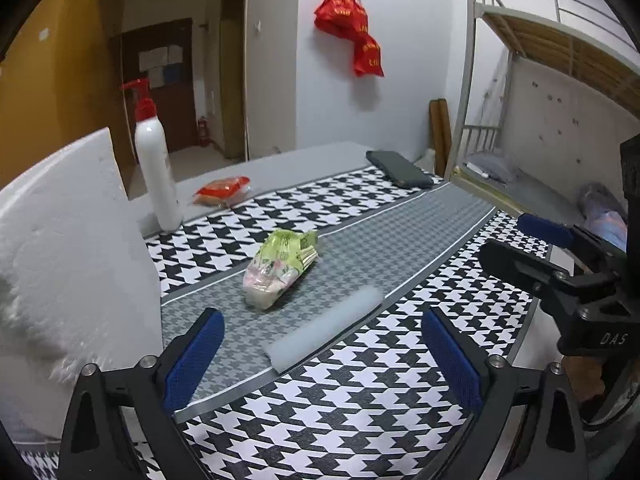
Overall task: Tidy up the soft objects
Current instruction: 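Move the left gripper toward the white foam strip on the cloth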
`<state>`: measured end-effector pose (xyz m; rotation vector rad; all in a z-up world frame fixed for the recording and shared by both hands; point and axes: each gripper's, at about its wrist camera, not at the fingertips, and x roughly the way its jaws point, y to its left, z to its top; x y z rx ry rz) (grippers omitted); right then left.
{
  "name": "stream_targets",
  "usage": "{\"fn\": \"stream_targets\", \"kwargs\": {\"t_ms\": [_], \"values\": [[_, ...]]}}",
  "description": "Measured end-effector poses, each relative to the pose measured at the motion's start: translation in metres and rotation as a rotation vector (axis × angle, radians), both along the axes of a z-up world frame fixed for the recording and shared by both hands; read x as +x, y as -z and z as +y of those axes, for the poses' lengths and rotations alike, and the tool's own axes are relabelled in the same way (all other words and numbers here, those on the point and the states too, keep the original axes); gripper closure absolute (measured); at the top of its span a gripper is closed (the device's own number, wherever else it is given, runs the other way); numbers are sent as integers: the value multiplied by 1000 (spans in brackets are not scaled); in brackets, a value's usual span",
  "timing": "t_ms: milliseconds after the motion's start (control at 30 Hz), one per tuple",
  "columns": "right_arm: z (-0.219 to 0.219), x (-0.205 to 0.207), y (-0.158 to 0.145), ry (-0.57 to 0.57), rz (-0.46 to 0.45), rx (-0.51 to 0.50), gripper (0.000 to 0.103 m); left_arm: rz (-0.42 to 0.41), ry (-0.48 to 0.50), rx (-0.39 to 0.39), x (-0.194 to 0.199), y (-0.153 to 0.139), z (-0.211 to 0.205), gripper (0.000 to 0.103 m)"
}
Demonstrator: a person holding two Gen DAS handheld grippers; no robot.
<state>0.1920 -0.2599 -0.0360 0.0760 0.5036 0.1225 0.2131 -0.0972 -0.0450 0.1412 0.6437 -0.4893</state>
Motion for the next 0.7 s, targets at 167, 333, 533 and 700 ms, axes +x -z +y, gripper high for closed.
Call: {"fn": "stream_targets", "kwargs": {"t_ms": [167,333,533,700], "values": [[1,5,1,-15,6,3,0,24,22,32,10,8,-1,16],[4,8,4,-28,20,-6,0,67,77,54,22,20,-1,25],[6,12,8,-40,39,-7,0,70,135,79,25,27,-2,25],[5,15,11,-35,54,-7,0,70,153,123,26,32,-10,26]]}}
